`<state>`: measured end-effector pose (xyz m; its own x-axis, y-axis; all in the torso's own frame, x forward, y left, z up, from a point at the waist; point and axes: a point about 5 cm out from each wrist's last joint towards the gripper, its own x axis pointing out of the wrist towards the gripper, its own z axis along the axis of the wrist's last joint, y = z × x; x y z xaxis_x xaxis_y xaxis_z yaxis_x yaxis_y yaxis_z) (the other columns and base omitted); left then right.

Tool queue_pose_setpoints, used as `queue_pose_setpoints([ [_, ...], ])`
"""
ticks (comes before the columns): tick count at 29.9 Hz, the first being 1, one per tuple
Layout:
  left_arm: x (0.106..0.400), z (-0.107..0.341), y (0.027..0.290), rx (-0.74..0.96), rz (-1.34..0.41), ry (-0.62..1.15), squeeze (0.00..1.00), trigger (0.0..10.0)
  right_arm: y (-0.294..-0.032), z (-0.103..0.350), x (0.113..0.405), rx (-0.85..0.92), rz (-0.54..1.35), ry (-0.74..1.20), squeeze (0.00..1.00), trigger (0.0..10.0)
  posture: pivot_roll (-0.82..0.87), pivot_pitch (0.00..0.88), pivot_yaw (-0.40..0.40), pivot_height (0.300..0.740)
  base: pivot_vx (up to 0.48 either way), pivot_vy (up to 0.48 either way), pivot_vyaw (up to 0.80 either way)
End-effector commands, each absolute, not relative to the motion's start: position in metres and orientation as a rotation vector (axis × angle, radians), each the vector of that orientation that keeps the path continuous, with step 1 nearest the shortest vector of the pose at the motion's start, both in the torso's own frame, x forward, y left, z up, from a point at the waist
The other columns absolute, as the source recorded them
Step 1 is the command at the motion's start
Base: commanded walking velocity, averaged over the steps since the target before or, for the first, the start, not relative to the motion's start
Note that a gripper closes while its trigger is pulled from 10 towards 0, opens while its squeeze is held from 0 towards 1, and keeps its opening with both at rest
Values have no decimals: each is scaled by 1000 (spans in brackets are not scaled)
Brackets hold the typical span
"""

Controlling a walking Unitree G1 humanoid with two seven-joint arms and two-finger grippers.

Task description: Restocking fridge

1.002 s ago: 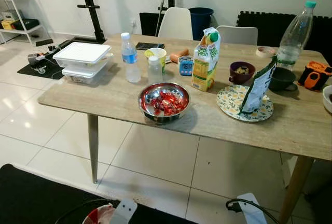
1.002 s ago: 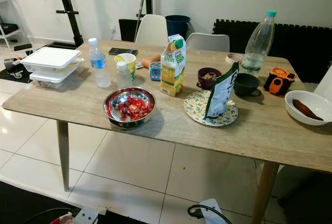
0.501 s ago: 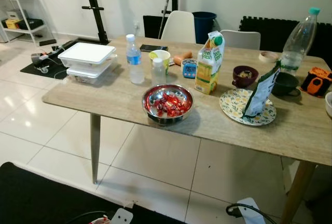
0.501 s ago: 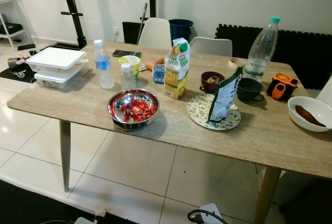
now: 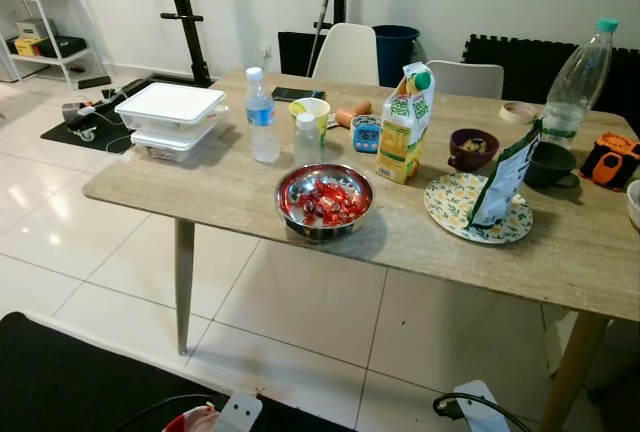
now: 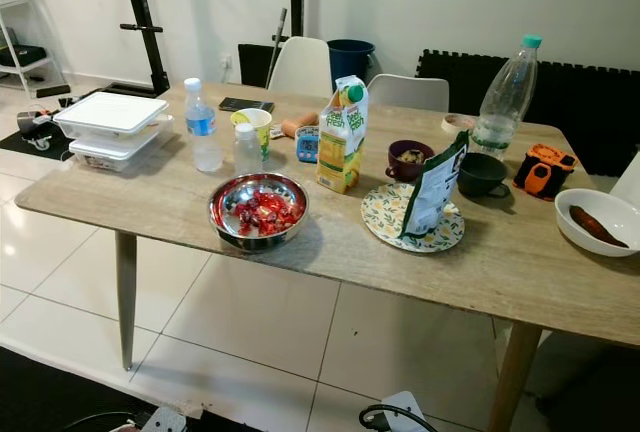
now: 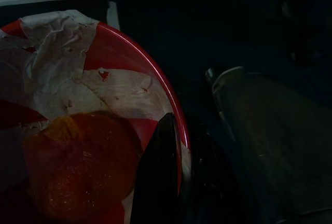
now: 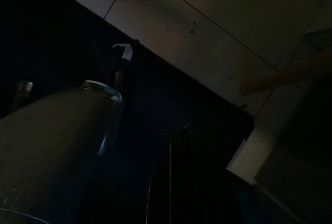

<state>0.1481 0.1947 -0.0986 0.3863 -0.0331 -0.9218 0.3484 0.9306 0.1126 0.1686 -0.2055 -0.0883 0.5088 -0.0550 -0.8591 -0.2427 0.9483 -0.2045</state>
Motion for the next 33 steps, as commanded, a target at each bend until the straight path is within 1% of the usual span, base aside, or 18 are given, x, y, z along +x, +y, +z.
queue_pose_setpoints([
  [1,148,-99,191,318,-266,1149,0,10000,-206,-89,167,-320,117,1043,0,10000,-57,0,-22,740,0,0,0],
  [11,137,-103,189,314,-275,1176,0,10000,-208,-90,164,-326,118,1052,0,10000,-60,0,-27,740,0,0,0],
  [18,136,-104,186,307,-277,1175,0,10000,-209,-90,164,-334,124,1051,0,10000,-69,0,-33,740,0,0,0],
  [33,136,-104,189,318,-277,1179,0,10000,-206,-91,163,-334,131,1056,0,10000,-73,4,-16,740,0,0,0],
])
